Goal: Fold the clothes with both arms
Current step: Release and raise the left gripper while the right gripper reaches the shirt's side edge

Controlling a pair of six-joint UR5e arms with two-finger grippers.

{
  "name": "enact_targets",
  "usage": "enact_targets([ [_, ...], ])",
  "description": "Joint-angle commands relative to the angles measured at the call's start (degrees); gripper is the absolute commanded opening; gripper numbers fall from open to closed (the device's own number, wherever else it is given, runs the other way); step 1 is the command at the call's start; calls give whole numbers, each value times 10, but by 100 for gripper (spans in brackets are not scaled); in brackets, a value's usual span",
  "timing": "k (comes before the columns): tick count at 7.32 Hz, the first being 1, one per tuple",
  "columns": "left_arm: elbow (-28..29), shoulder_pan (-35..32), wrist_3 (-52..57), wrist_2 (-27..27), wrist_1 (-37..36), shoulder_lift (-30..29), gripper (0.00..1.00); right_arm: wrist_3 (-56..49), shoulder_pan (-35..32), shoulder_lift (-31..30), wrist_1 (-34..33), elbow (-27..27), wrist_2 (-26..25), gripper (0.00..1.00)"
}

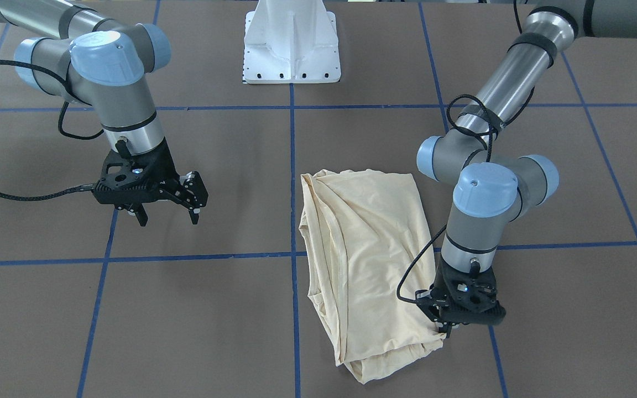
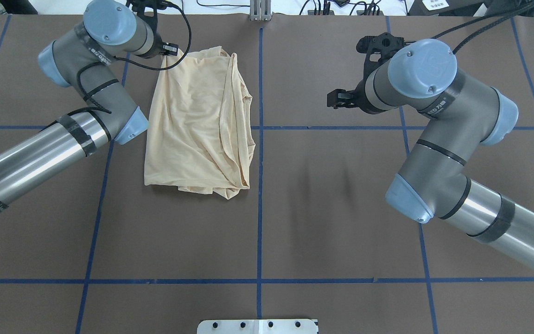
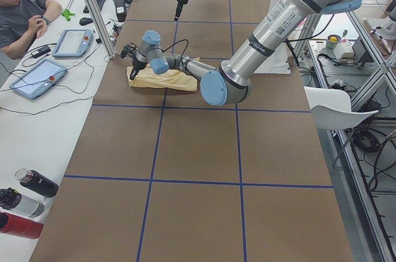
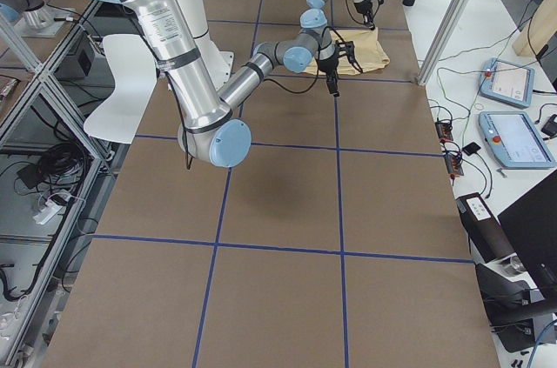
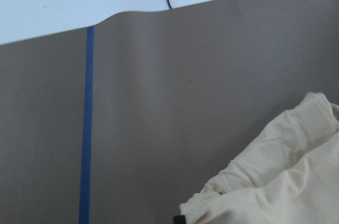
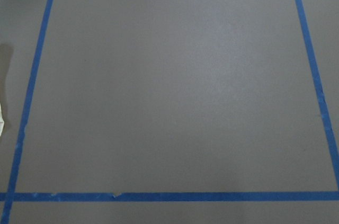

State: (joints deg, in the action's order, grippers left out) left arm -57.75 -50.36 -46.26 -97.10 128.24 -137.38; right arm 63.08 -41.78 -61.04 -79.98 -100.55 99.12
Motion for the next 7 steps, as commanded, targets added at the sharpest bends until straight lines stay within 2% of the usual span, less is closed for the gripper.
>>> enact_targets([
  [1, -1, -12, 20, -5, 28, 23, 99, 22, 13, 13, 0, 10, -2, 100],
  [2, -50, -32, 54, -11, 51, 69, 100, 82, 20, 65, -1, 58, -2, 100],
  [3, -78, -37, 66, -52, 55, 99, 100, 137, 37, 142, -3, 134, -20, 100],
  [4, -110, -37, 64, -58, 54, 123, 100, 187, 65, 203, -3, 195, -63, 100],
  [6, -129, -37, 61, -58, 54, 135, 100, 257, 117, 253, -3, 263, -129, 98],
  [7, -133, -37, 60, -58, 54, 139, 100, 270, 131, 273, -3, 294, -149, 92],
])
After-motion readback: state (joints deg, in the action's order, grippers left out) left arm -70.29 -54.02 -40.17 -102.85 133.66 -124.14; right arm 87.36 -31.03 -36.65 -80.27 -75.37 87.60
